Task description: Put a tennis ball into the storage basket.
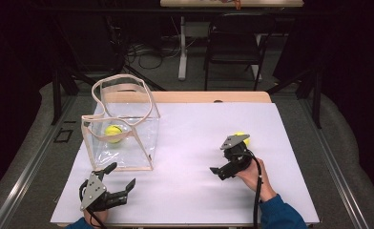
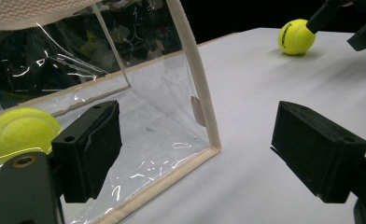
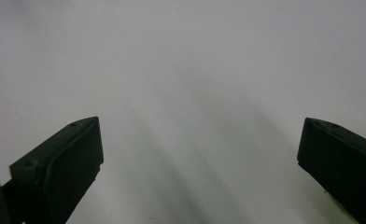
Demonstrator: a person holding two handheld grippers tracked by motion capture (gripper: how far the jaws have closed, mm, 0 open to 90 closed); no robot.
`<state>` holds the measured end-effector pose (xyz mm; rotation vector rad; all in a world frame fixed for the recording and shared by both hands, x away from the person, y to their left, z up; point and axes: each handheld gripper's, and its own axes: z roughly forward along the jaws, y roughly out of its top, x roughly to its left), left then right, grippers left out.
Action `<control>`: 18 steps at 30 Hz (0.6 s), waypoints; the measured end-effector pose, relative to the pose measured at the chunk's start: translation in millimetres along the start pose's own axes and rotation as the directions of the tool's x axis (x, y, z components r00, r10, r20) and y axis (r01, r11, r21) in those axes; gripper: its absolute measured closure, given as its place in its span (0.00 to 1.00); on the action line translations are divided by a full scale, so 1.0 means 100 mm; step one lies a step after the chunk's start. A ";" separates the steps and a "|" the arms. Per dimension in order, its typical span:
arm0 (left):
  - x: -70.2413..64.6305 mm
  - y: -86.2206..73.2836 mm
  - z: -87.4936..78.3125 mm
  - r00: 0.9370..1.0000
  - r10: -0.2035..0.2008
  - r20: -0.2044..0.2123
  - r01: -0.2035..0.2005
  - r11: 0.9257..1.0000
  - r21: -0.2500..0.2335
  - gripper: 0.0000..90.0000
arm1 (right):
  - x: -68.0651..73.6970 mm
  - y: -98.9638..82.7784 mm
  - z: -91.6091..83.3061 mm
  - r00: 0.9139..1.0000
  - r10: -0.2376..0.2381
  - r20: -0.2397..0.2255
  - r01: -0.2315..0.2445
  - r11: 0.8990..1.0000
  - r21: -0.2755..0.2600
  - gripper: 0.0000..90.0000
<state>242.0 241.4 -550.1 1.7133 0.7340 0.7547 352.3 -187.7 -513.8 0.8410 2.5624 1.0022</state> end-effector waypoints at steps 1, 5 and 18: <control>0.00 0.00 0.00 1.000 0.001 -0.001 -0.001 1.000 0.000 0.18 | 0.00 -0.01 0.00 1.000 -0.001 0.005 0.001 1.000 -0.003 0.00; 0.00 0.00 -0.01 1.000 0.002 -0.002 -0.002 1.000 -0.002 0.18 | 0.00 -0.07 -0.02 1.000 0.009 0.006 -0.008 1.000 -0.012 0.00; 0.00 0.00 -0.01 1.000 0.001 0.005 -0.001 1.000 -0.005 0.18 | 0.01 -0.20 -0.03 0.999 0.014 0.035 -0.014 1.000 -0.014 0.00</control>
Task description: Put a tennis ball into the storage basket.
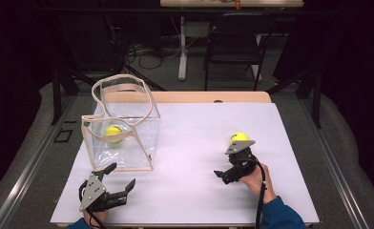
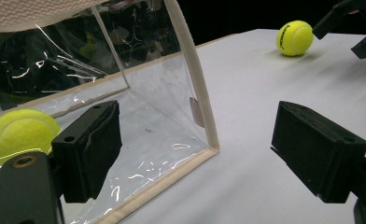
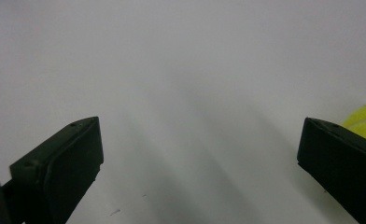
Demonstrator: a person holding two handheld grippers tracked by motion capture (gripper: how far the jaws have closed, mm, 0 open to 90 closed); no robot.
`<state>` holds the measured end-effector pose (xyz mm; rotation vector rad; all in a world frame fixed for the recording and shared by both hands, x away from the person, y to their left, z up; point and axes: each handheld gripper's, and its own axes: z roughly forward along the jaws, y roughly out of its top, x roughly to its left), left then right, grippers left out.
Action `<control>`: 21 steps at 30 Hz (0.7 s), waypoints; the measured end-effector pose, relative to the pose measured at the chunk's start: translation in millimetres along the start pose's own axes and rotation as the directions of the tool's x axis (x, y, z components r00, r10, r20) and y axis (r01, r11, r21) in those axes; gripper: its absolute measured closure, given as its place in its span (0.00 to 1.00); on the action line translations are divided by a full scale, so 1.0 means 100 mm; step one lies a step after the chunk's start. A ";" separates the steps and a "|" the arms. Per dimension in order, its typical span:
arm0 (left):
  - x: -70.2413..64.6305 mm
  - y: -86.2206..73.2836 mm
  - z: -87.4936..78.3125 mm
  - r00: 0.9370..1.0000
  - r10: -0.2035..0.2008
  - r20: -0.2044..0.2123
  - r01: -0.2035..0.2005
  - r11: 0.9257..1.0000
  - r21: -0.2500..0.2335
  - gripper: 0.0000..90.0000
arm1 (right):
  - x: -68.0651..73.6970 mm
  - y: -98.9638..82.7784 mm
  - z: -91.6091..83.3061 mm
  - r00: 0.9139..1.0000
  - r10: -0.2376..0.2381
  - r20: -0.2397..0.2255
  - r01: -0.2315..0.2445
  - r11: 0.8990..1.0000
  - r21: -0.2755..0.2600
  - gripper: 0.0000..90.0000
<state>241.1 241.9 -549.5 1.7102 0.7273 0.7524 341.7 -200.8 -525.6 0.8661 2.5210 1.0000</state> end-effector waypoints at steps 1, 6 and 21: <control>0.00 0.00 0.00 1.000 0.000 0.001 0.000 1.000 0.000 0.18 | 0.00 0.00 0.00 1.000 -0.001 0.001 0.001 1.000 0.000 0.00; 0.01 0.00 0.00 1.000 -0.001 0.001 0.001 1.000 0.000 0.18 | -0.04 -0.01 -0.03 1.000 0.008 0.007 -0.008 1.000 -0.007 0.00; 0.00 0.00 0.02 1.000 -0.002 0.005 0.002 1.000 0.007 0.18 | -0.35 -0.05 -0.25 0.995 0.077 0.056 -0.073 0.994 -0.081 0.00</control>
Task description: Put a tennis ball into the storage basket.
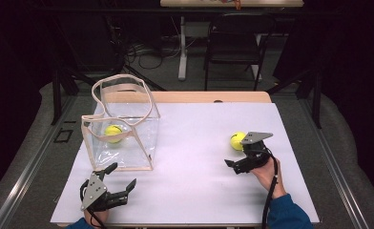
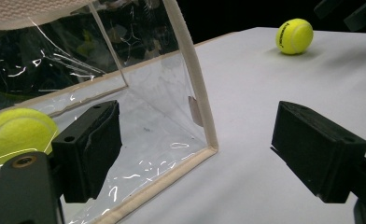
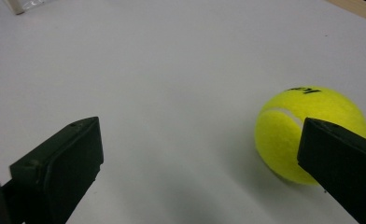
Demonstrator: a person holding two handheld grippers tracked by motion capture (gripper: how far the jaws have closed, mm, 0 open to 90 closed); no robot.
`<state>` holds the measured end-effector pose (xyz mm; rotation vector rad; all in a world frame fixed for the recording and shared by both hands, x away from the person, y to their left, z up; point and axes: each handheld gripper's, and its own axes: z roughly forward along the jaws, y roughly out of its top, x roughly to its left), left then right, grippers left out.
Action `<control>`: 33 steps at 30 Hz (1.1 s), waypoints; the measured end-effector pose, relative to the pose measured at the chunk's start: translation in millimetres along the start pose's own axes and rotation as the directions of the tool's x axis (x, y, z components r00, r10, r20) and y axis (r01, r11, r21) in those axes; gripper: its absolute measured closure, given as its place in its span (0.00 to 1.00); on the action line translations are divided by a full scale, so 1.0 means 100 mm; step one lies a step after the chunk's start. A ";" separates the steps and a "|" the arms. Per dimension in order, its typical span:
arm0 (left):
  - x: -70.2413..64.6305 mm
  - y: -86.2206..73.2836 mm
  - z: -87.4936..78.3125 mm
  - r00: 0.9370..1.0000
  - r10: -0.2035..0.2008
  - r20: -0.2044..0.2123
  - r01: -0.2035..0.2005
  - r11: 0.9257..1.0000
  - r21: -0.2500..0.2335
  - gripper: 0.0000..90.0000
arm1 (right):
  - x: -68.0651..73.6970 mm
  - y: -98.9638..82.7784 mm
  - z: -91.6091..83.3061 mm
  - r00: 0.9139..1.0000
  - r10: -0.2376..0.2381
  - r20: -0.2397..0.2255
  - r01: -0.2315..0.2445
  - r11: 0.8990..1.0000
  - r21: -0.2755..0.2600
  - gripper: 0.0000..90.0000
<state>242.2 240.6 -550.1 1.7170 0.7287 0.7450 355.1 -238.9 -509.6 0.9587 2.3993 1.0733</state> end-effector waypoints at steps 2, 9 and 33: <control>0.00 0.00 0.00 1.000 -0.002 0.001 0.002 1.000 -0.001 0.18 | -0.03 0.00 -0.02 1.000 0.010 0.008 -0.010 1.000 -0.007 0.00; 0.01 0.00 -0.01 1.000 -0.003 0.004 0.003 1.000 -0.002 0.18 | -0.15 0.00 -0.07 0.999 0.036 0.032 -0.035 0.999 -0.028 0.00; 0.00 0.00 0.00 1.000 0.003 0.000 -0.003 1.000 0.002 0.18 | -0.51 0.03 0.06 0.985 0.143 0.095 -0.139 0.989 -0.047 0.00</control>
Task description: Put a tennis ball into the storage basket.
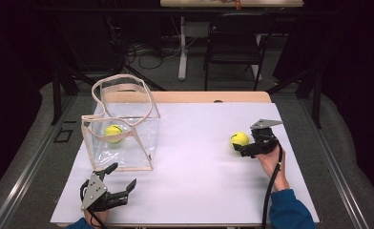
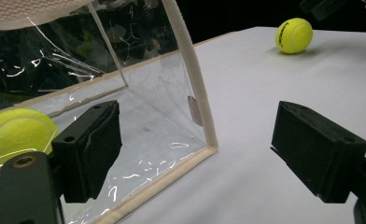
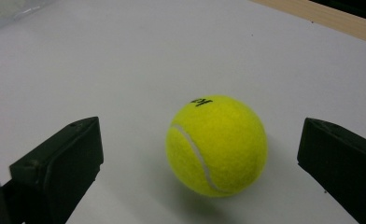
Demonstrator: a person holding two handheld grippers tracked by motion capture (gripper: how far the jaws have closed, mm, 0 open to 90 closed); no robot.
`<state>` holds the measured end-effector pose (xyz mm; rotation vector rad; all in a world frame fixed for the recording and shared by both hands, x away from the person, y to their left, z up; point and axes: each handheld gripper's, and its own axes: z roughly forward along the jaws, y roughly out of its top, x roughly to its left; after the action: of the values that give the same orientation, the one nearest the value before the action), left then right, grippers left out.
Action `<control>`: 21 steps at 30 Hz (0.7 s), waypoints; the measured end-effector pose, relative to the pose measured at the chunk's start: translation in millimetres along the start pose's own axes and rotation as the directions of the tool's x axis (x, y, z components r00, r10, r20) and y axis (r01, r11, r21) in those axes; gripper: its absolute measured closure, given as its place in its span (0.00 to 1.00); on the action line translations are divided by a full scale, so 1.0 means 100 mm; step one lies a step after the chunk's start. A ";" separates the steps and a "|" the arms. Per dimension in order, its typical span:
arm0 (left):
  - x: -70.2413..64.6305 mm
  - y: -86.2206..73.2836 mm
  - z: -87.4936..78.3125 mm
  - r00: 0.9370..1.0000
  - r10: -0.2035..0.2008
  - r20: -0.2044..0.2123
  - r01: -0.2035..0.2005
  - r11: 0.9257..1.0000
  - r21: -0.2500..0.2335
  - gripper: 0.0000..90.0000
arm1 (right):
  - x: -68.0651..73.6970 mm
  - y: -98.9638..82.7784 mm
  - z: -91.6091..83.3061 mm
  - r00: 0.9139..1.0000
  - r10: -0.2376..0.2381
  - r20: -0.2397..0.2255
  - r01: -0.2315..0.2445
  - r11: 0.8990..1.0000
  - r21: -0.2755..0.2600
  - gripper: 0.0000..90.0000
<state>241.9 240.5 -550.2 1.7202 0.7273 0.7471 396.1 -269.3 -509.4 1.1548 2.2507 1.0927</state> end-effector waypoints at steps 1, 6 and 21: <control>0.00 0.00 -0.01 1.000 0.002 -0.001 -0.002 1.000 -0.001 0.18 | -0.01 0.01 0.01 1.000 0.004 0.000 -0.004 1.000 0.003 0.00; -0.01 0.01 0.00 1.000 0.008 0.003 -0.008 1.000 0.000 0.18 | -0.01 0.02 0.10 1.000 -0.003 0.018 0.002 1.000 0.025 0.00; -0.01 0.00 0.01 1.000 0.010 0.004 -0.010 1.000 0.003 0.18 | -0.03 0.00 0.32 1.000 0.008 0.024 -0.010 0.998 0.068 0.00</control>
<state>242.1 239.2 -550.2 1.7286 0.7179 0.7490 417.9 -257.1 -529.8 1.1996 2.2824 1.0074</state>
